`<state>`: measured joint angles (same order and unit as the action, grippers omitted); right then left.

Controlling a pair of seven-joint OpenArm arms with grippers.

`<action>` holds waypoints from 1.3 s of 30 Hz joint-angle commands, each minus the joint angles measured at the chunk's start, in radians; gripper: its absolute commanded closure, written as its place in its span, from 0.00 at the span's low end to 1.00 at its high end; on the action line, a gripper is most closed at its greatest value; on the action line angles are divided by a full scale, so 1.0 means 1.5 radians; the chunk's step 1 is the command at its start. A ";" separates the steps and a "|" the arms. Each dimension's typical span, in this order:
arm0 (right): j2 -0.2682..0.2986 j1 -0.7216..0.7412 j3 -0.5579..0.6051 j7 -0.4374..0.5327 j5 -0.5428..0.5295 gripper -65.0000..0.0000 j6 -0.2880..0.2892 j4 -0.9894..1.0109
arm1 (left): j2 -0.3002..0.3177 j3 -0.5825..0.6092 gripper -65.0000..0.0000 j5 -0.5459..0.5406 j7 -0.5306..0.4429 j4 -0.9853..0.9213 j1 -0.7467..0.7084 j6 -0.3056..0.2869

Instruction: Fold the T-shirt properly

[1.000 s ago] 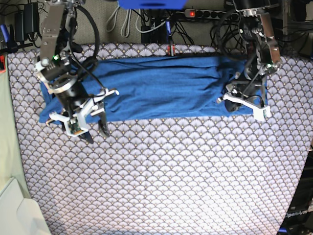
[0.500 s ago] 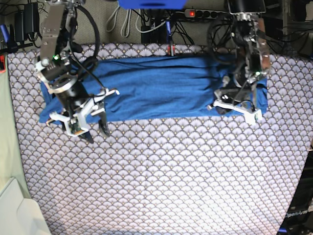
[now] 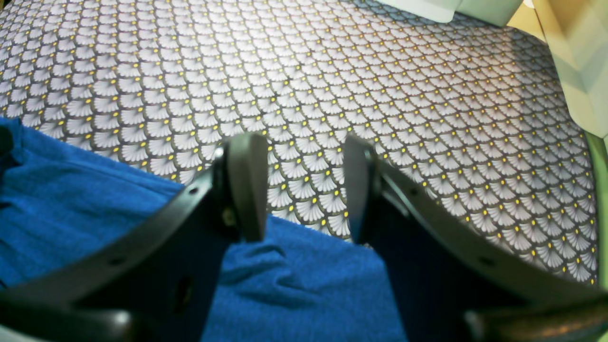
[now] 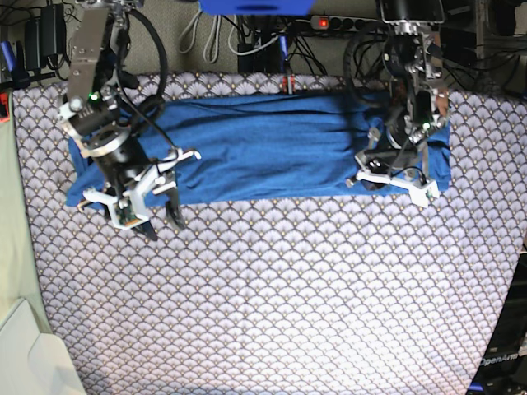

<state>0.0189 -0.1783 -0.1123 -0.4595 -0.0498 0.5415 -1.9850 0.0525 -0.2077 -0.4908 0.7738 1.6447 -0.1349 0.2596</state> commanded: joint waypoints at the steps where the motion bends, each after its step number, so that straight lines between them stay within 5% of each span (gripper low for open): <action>1: 0.001 0.006 0.000 0.020 -0.009 0.59 0.003 -0.010 | 0.002 -0.001 0.65 -0.008 -0.008 0.008 0.009 0.006; 24: 0.013 0.007 -0.001 0.020 -0.009 0.59 0.003 -0.010 | 0.001 0.002 0.63 -0.011 -0.016 -0.079 0.036 0.006; 28: 0.016 0.007 -0.001 0.020 -0.009 0.59 0.003 -0.010 | 0.003 -0.001 0.76 -0.013 -0.014 -0.082 0.036 0.006; 33: 0.015 0.007 -0.001 0.020 -0.009 0.59 0.003 -0.010 | 0.007 -0.001 0.78 -0.012 -0.009 -0.082 0.035 0.006; 36: 0.015 0.007 -0.001 0.020 -0.009 0.59 0.003 -0.010 | 0.007 -0.002 0.98 -0.014 -0.009 -0.082 0.033 0.006; 39: 0.015 0.007 -0.001 0.020 -0.009 0.59 0.003 -0.010 | 0.007 -0.002 0.98 -0.014 -0.009 -0.078 0.032 0.006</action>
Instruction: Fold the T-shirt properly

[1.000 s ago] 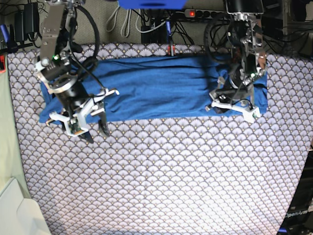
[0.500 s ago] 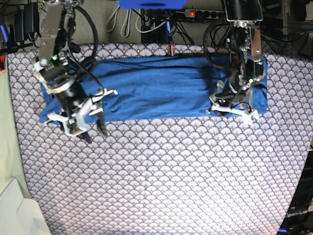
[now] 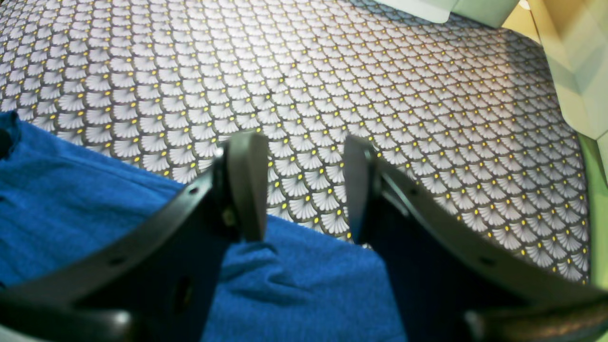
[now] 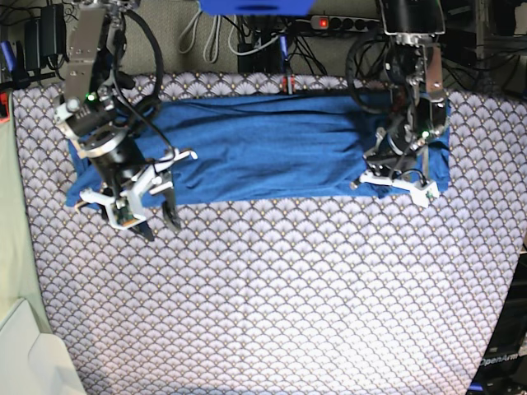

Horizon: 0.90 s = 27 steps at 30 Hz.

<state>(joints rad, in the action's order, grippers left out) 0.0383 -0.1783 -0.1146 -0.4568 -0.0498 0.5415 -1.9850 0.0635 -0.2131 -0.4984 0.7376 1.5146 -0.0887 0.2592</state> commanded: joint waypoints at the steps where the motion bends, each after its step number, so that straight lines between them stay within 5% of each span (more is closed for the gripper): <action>1: 0.002 0.007 0.000 0.019 -0.009 0.59 0.003 -0.010 | 0.000 0.001 1.00 -0.009 0.015 0.010 0.001 0.007; 10: 0.003 0.007 0.000 0.019 -0.009 0.59 0.003 -0.010 | 0.000 0.000 1.00 -0.010 0.018 0.095 -0.027 0.007; 19: 0.000 0.007 0.000 0.019 -0.009 0.59 0.003 -0.010 | -0.003 -0.104 0.99 -0.017 0.130 0.179 -0.033 0.000; 27: 0.000 0.007 0.000 0.019 -0.010 0.59 0.003 -0.010 | 0.047 -0.184 0.99 -0.144 0.186 0.216 -0.063 0.000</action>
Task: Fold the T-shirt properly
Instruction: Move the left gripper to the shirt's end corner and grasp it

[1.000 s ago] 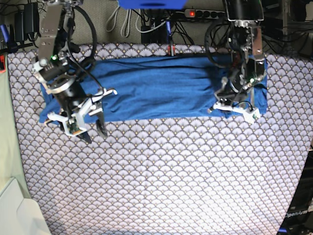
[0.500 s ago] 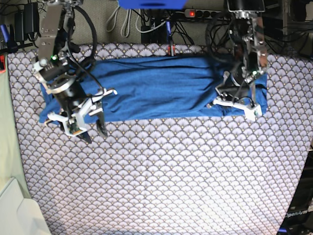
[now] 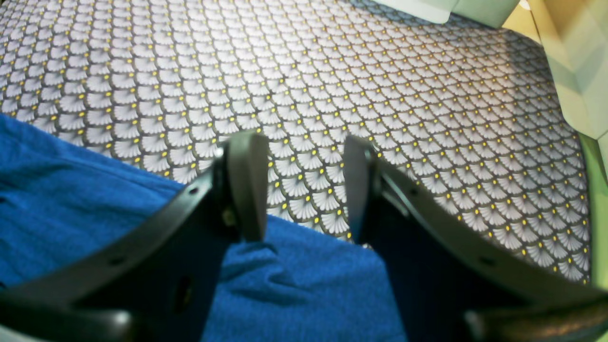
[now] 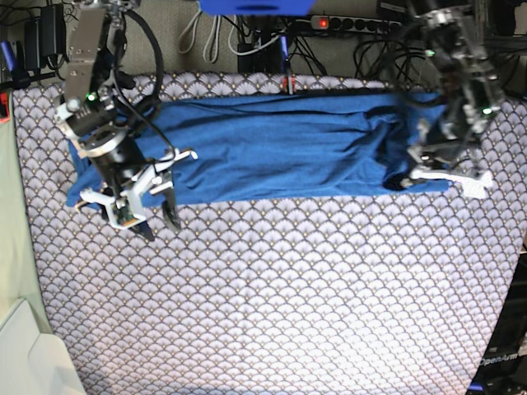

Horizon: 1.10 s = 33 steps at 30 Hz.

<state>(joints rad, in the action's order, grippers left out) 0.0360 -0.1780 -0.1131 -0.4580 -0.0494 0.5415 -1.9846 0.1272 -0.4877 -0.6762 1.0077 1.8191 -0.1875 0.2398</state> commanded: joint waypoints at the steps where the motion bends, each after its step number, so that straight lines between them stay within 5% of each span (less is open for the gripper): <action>1: 0.001 0.007 -0.001 0.019 -0.011 0.59 0.003 -0.010 | 0.010 -0.008 0.99 -0.034 0.010 0.015 -0.003 0.013; 17: 0.000 0.006 0.002 0.019 -0.011 0.59 0.003 -0.010 | 0.089 -0.067 0.99 -0.068 0.005 0.009 -0.059 0.013; 33: 0.001 0.006 0.000 0.019 -0.011 0.59 0.003 -0.010 | 0.088 -0.110 0.99 -0.064 0.010 0.014 -0.061 0.013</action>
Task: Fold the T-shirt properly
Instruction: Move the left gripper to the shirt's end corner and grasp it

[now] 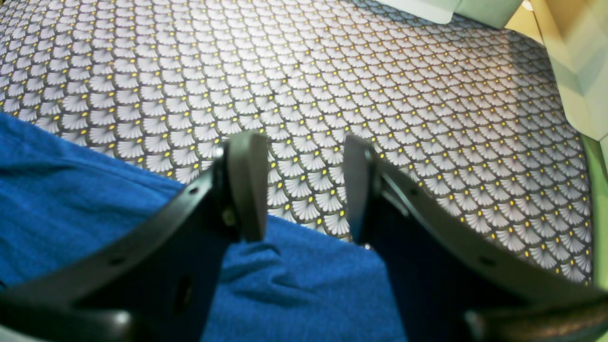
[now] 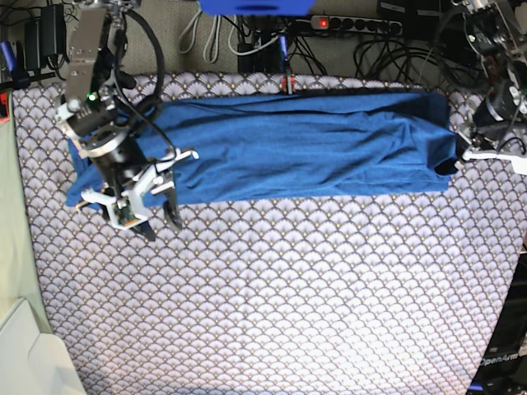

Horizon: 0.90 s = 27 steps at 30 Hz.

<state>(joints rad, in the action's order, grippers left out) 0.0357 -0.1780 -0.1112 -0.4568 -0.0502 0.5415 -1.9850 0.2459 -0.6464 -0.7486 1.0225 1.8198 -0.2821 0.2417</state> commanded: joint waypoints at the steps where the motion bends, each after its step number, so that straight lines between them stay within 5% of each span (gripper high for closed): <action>1: 0.001 0.006 -0.001 0.019 -0.010 0.59 0.003 -0.010 | 0.008 -0.004 0.99 -0.016 0.001 0.013 0.002 0.011; 9: 0.001 0.007 0.000 0.019 -0.010 0.59 0.003 -0.010 | 0.007 -0.003 0.95 -0.017 0.001 0.009 -0.010 0.011; 22: 0.003 0.012 -0.001 0.019 -0.010 0.59 0.003 -0.010 | 0.000 -0.004 0.20 -0.030 -0.004 0.072 -0.037 0.008; 27: 0.004 0.010 -0.001 0.019 -0.010 0.59 0.003 -0.010 | -0.008 -0.004 0.12 -0.097 -0.001 0.098 -0.037 -0.096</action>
<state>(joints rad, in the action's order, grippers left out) 0.0368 -0.1703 -0.1112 -0.4595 -0.0502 0.5415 -1.9850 0.2188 -0.6456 -0.8791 1.0328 1.9518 -0.3393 0.0967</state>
